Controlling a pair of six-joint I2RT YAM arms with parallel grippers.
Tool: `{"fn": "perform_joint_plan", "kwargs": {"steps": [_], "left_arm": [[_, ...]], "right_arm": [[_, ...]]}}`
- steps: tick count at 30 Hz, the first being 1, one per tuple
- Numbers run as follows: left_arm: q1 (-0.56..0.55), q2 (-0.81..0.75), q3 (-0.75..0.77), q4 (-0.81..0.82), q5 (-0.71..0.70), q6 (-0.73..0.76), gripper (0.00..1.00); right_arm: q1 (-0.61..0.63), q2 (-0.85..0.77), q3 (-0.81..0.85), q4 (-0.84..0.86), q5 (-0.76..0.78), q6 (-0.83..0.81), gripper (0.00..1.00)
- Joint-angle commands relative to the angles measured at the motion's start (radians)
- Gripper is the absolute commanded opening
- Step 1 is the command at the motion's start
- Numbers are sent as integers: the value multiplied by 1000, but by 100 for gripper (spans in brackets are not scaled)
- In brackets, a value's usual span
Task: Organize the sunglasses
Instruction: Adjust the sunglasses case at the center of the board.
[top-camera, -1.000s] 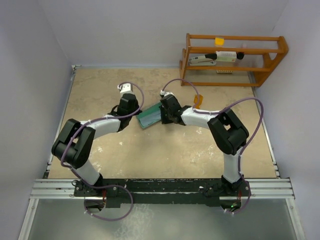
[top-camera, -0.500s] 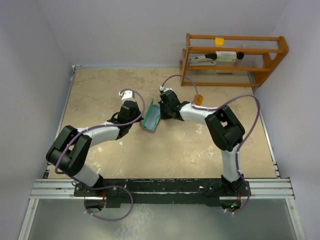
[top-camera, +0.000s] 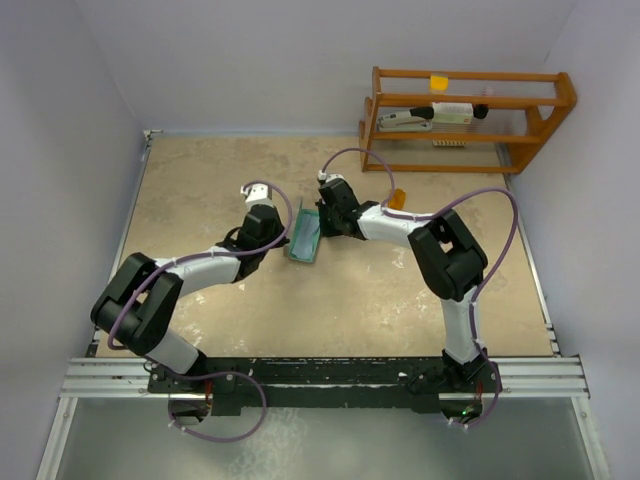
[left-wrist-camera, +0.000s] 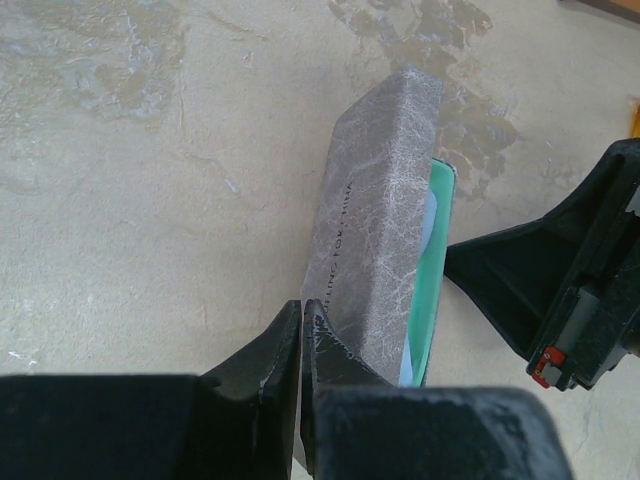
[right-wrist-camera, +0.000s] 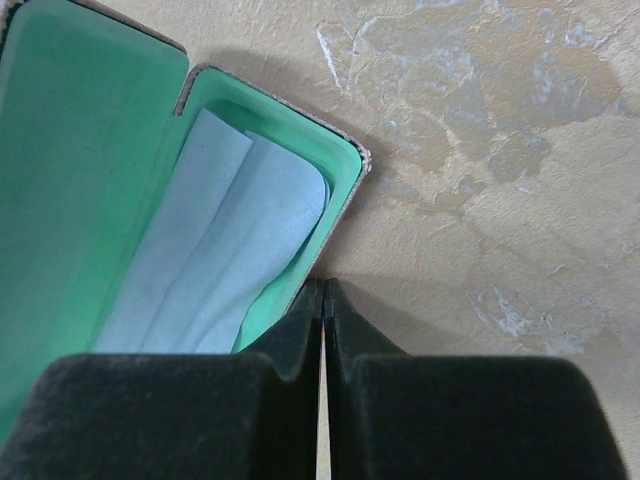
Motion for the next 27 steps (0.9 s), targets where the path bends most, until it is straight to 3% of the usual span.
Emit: {"fn": "perform_joint_plan", "kwargs": {"steps": [1, 13, 27], "left_arm": [[-20, -30, -11, 33, -7, -20, 0], [-40, -41, -19, 23, -36, -16, 0], [-40, -64, -14, -1, -58, -6, 0]], "right_arm": [[-5, -11, 7, -50, 21, -25, 0], [-8, -32, -12, -59, 28, -32, 0], [-4, -192, -99, -58, 28, -26, 0]]}}
